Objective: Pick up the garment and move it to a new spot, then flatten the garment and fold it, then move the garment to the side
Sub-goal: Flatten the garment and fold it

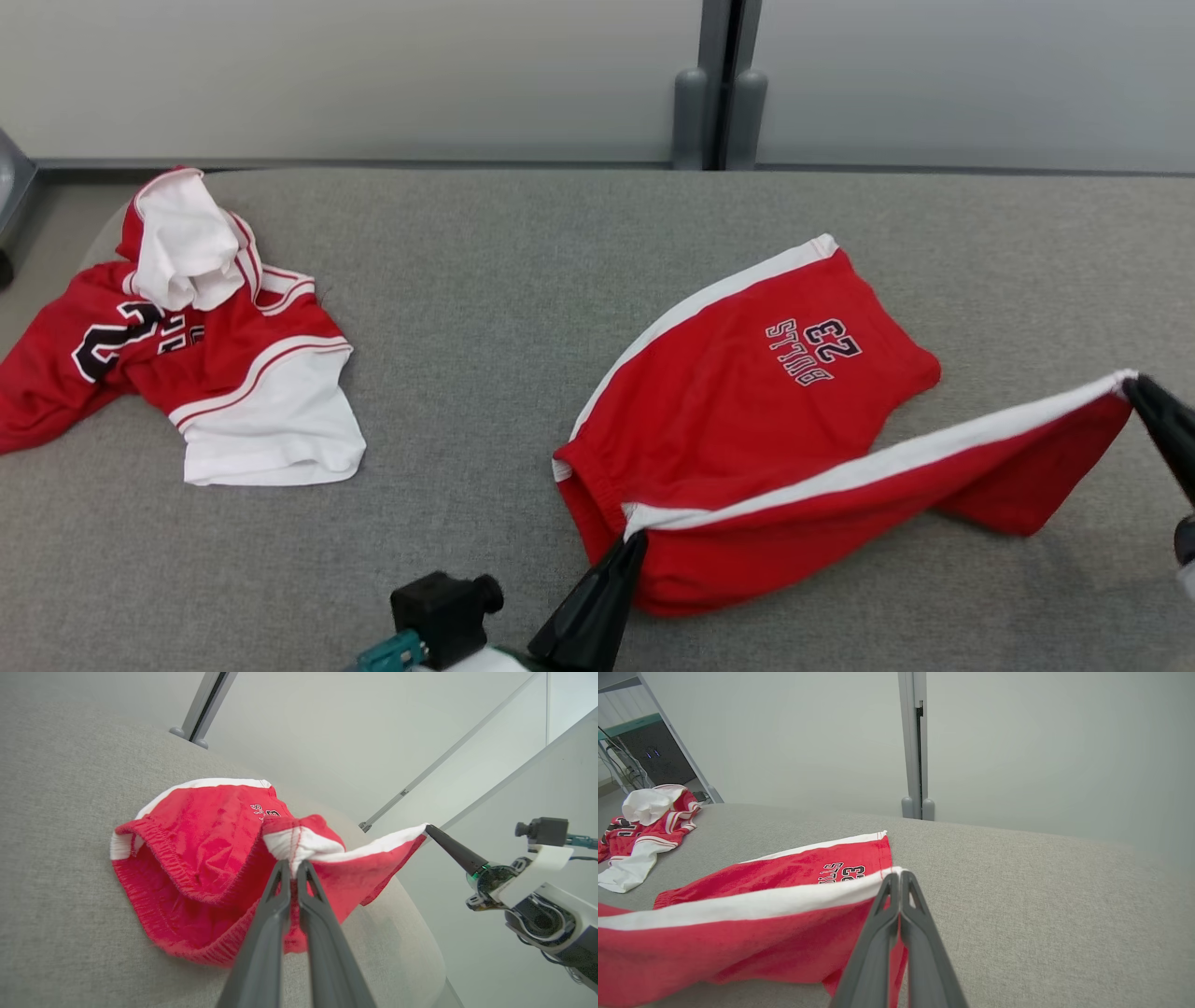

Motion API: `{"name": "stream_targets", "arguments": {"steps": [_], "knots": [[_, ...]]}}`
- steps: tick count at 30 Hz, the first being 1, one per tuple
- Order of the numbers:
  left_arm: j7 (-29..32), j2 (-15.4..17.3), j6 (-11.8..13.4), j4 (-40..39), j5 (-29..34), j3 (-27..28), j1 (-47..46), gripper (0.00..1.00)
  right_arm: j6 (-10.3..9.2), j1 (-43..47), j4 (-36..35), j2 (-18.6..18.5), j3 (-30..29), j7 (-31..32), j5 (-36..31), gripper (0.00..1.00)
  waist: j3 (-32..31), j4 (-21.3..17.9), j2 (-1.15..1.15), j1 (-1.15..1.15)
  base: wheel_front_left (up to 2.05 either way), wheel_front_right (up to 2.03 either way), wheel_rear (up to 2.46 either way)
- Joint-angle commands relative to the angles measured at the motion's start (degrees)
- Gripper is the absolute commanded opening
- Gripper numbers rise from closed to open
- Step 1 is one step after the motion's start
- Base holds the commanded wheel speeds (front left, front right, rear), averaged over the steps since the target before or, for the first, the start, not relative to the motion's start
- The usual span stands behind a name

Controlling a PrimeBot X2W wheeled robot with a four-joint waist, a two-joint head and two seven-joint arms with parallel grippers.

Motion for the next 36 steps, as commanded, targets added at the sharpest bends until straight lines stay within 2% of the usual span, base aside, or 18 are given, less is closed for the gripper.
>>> {"name": "stream_targets", "arguments": {"steps": [1, 3, 4, 9, 14, 20, 36], "knots": [[0.5, -0.4, 0.8, -0.4, 0.1, -0.3, -2.9, 0.00, 0.09, -3.6, 0.7, -1.4, 0.8, 0.8, 0.6, 0.00, 4.6, 2.7, 0.00, 0.00, 0.00, 0.00, 0.00], [1.0, -1.3, 1.8, -0.5, 0.0, -0.9, -5.7, 0.00, 0.09, -8.3, 2.0, -2.6, 2.3, 1.5, 1.6, 0.00, 6.6, 3.5, 0.00, 0.00, 0.00, 0.00, 0.00], [1.2, -1.8, 3.2, 0.1, -0.2, -1.4, -8.3, 0.00, 0.09, -13.2, 3.7, -3.8, 4.1, 2.4, 2.5, 0.00, 8.6, 4.2, 0.00, 0.00, 0.00, 0.00, 0.00], [-0.1, -2.3, 7.3, 2.4, 0.8, -2.2, -14.4, 0.00, 0.09, -23.9, 8.3, -4.9, 10.2, 4.3, 4.3, 0.00, 12.1, 5.9, 0.00, 0.00, 0.00, 0.00, 0.00], [-1.3, -2.4, 9.9, 3.5, -0.1, -3.4, -18.7, 0.00, 0.09, -32.4, 12.3, -4.6, 16.3, 3.8, 5.8, 0.00, 14.2, 7.0, 0.00, 0.00, 0.00, 0.00, 0.00], [-3.0, -2.4, 12.1, 4.7, -1.1, -4.7, -21.8, 0.00, 0.09, -39.7, 15.4, -4.6, 23.2, 1.5, 6.7, 0.00, 15.0, 7.9, 0.00, 0.00, 0.00, 0.00, 0.00], [-5.3, -2.4, 16.1, 8.7, -2.2, -6.7, -26.8, 0.00, 0.09, -50.6, 21.1, -4.7, 37.0, -2.6, 10.2, 0.00, 16.8, 10.0, 0.00, 0.00, 0.00, 0.00, 0.00]]}}
